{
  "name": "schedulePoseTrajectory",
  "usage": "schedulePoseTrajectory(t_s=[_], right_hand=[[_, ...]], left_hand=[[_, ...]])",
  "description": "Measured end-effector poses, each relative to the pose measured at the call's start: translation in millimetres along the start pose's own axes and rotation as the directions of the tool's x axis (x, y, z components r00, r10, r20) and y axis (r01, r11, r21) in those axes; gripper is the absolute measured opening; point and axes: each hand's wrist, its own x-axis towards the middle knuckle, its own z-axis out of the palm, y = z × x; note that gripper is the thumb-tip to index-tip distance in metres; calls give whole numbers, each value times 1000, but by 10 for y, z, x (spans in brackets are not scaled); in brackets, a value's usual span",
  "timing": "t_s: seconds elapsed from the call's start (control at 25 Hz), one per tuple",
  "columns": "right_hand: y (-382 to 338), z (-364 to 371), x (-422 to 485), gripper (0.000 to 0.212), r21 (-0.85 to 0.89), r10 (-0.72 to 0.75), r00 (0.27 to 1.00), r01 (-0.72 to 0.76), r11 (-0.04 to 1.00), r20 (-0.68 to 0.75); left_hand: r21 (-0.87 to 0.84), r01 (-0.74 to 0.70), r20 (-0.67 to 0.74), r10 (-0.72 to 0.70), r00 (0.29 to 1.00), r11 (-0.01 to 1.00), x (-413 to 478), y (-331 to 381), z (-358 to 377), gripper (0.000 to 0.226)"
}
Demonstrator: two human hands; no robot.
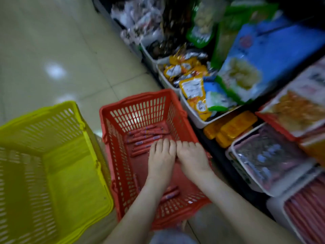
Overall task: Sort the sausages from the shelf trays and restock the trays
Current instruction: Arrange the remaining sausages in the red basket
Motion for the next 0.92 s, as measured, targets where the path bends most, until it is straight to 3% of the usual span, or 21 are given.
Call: schedulePoseTrajectory(t_s=[0.2,0.4,0.48,0.56,0.64,0.68,0.72,0.76,0.8,0.84,0.88,0.92], right_hand=[[511,-1330,-1025,18,-65,266,938,-286,956,-222],[731,-2314,-2498,19,-155,484,799,-561,813,-356],[742,-2529,-3099,22,-123,590,712,-672,731,-381],[708,-2704,-3631,21,21,747,571,-790,613,-340],[630,-2854,-4143,23,314,935,309,-882,351,-176],[579,-2907,-4372,25,525,985,173,-836,160,-25],[522,-2936,-4580,24,727,984,100,-686,-37,144],[462,-2949,-4771,21,856,955,91,-473,-208,282],[386,-2940,-4920,18,900,917,126,-282,-332,378],[298,-2898,-5067,14,899,883,174,-136,-417,436],[231,-2843,-5187,12,882,858,211,-49,-469,468],[162,-2787,-5278,12,864,839,229,-15,-503,493]], left_hand=[[-52,-302,-201,286,937,952,50,921,-1318,26],[-75,-608,-387,539,748,790,-369,2070,-2268,27],[-94,-694,-459,587,666,714,-657,2504,-2538,39],[-198,-693,-495,539,681,693,-936,2841,-2709,55],[-552,-542,-350,414,840,633,-1225,3101,-2811,71],[-785,-335,-131,389,912,521,-1361,3205,-2848,75],[-921,-32,157,444,882,388,-1488,3293,-2881,77],[-908,275,412,556,722,316,-1641,3380,-2922,72],[-812,496,555,669,495,307,-1802,3438,-2945,64],[-740,589,583,746,321,325,-1978,3483,-2955,55],[-720,616,555,798,235,320,-2114,3514,-2954,45],[-729,612,519,831,202,306,-2222,3531,-2942,39]])
